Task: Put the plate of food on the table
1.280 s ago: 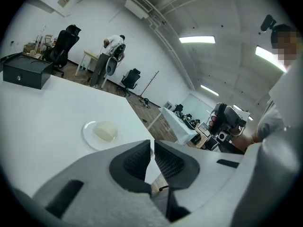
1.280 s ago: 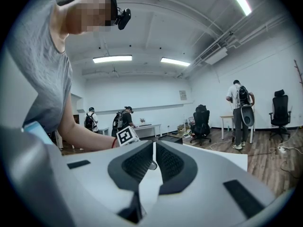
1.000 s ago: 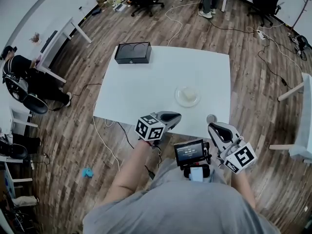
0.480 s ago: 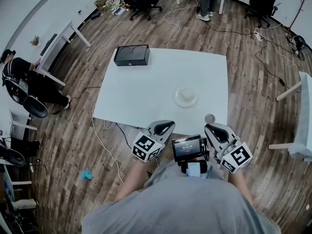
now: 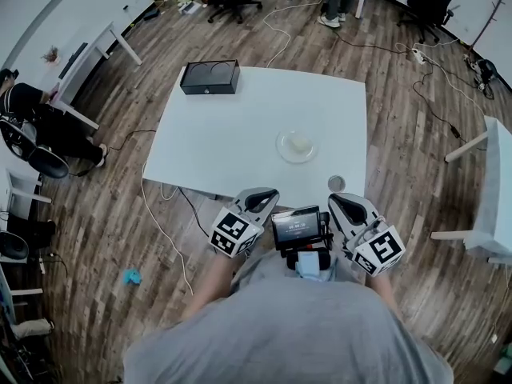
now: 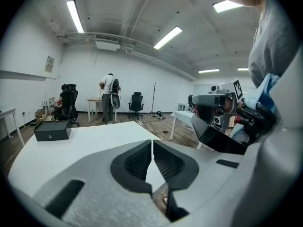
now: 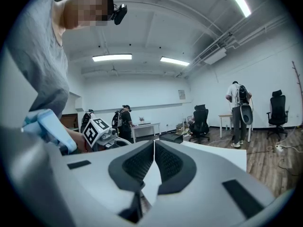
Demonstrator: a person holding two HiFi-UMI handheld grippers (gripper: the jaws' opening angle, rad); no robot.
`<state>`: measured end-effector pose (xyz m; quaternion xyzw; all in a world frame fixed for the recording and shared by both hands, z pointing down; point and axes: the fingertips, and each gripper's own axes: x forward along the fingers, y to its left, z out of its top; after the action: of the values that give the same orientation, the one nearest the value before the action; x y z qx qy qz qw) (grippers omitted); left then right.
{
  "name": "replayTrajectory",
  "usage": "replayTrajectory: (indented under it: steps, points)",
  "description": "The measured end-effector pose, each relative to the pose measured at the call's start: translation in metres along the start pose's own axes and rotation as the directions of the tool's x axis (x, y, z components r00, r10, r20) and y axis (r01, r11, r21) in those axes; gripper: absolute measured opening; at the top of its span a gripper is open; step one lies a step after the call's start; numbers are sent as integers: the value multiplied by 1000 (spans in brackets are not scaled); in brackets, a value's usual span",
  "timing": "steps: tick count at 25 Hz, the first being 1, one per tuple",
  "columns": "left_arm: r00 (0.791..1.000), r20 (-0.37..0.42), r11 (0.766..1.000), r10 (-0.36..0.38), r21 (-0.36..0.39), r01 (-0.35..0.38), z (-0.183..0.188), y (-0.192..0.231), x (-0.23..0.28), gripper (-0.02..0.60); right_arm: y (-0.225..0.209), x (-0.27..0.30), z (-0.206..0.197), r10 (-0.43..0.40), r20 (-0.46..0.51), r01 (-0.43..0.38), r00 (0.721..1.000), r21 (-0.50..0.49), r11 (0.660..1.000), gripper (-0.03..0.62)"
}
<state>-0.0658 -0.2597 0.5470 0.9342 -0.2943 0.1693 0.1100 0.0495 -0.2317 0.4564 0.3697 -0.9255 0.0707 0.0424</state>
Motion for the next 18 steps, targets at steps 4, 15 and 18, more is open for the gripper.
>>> replayTrajectory:
  steps: [4,15,18]
  points:
    - [1000,14,1000,-9,7,9,8,-2,3,26,-3,-2,2,-16,-30,15,999,-32,999,31]
    - [999,47,1000,-6,-4,6,14,4,-1,28,-4,-3,4,-29,-41,28,999,-33,999,31]
    - [999,45,1000,-8,-11,9,11,4,-2,26,-2,-4,3,-29,-43,28,999,-33,999,30]
